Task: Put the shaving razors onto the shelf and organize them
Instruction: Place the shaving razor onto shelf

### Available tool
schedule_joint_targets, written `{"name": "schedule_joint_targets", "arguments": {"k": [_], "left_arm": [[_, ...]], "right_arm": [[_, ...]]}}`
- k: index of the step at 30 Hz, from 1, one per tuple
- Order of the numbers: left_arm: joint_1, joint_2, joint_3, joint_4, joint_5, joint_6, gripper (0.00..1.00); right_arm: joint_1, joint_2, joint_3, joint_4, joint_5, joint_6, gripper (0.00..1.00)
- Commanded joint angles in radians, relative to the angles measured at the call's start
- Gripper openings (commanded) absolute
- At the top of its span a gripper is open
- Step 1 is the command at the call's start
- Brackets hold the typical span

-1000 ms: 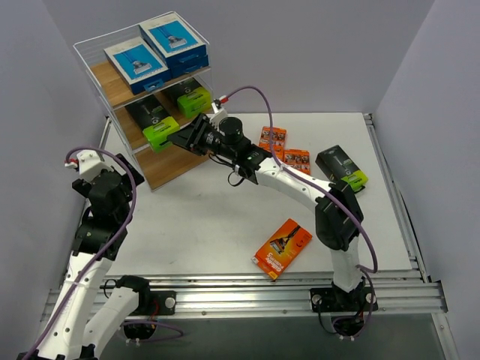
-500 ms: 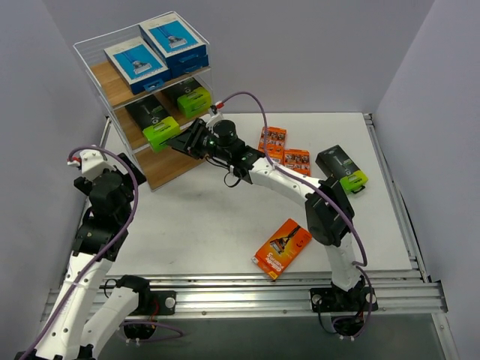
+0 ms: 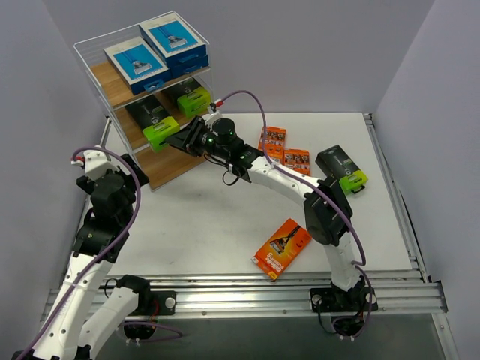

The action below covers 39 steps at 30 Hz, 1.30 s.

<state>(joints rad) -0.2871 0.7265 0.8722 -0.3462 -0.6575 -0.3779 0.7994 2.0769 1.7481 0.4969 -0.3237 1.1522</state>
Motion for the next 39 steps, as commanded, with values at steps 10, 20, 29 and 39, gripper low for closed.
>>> {"name": "schedule_joint_targets", "arguments": {"k": [10,20,29,39], "left_arm": [[-0.012,-0.016,-0.001,0.052,-0.001,0.028,0.94],[-0.024,-0.018,-0.004,0.053,0.001,0.036,0.94],[-0.041,-0.024,-0.004,0.046,0.002,0.039,0.94],[-0.058,-0.033,-0.002,0.029,-0.048,0.059,0.94]], "right_arm": [[0.001,0.041,0.079,0.061,-0.006,0.023,0.3],[0.001,0.066,0.102,0.083,0.0,0.055,0.2],[-0.002,0.069,0.087,0.129,0.008,0.109,0.08],[-0.014,0.061,0.036,0.219,0.046,0.161,0.0]]}}
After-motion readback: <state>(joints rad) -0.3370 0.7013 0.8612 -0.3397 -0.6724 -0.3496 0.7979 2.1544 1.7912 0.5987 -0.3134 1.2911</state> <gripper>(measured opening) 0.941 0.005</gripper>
